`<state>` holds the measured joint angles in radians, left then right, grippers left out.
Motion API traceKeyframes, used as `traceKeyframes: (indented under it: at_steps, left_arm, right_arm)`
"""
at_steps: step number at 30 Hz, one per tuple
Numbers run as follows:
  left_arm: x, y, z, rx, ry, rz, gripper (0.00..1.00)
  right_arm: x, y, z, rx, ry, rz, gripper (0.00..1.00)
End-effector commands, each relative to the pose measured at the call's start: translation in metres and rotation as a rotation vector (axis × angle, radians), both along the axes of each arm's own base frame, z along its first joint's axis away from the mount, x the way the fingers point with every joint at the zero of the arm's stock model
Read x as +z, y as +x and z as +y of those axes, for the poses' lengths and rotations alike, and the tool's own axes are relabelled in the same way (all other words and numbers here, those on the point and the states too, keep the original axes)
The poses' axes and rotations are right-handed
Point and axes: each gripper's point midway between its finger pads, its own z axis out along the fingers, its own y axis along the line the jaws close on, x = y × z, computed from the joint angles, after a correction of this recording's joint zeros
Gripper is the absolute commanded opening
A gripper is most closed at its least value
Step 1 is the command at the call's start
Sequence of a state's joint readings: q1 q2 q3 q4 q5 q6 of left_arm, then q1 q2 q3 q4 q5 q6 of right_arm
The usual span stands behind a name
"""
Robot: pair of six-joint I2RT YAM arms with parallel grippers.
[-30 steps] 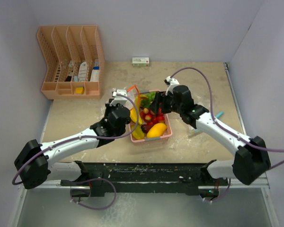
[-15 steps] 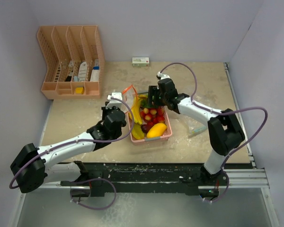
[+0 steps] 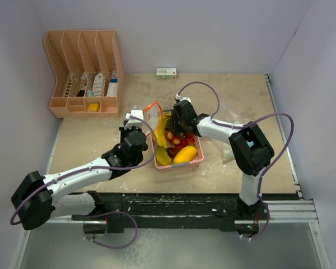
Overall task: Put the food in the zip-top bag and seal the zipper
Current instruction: Pick up the fake fruit from the bin.
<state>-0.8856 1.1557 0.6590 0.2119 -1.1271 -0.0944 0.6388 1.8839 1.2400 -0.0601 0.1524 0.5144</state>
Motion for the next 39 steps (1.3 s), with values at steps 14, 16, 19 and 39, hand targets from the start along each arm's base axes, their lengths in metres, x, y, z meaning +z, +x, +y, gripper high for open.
traceKeyframes:
  at_steps: [14, 16, 19, 39]
  left_arm:
    - [0.013, 0.007, -0.013, -0.040, -0.061, -0.025, 0.00]
    - [0.015, 0.009, -0.018, -0.055, -0.070, -0.023, 0.00]
    - [0.012, 0.012, -0.024, -0.071, -0.074, -0.014, 0.00]
    - [0.010, 0.018, -0.068, -0.243, -0.251, -0.001, 0.00]
  right_arm:
    - [0.183, -0.039, -0.026, 0.018, 0.184, -0.295, 0.00]
    - [0.200, -0.050, -0.024, 0.059, 0.233, -0.323, 0.00]
    - [0.219, -0.061, -0.033, 0.067, 0.259, -0.373, 0.00]
    - [0.324, -0.114, -0.016, 0.268, 0.637, -0.605, 0.00]
